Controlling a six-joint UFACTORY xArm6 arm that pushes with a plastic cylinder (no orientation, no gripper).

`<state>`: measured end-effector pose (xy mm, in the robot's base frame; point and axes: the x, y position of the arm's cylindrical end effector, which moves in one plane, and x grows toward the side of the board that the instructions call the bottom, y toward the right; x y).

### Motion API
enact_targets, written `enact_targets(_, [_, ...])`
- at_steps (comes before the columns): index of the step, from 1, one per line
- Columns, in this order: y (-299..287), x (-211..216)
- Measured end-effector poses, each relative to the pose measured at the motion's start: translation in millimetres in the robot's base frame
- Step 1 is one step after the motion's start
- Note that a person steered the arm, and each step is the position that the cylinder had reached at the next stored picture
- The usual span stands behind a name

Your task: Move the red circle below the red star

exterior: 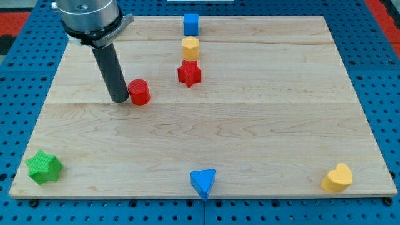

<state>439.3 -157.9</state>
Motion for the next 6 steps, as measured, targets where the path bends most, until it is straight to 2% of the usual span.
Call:
enact_targets(1, [34, -28])
enact_targets(2, [46, -38])
enact_targets(3, [33, -58])
enact_targets(4, [57, -67])
enact_targets(5, [86, -26])
enact_targets(6, [98, -5])
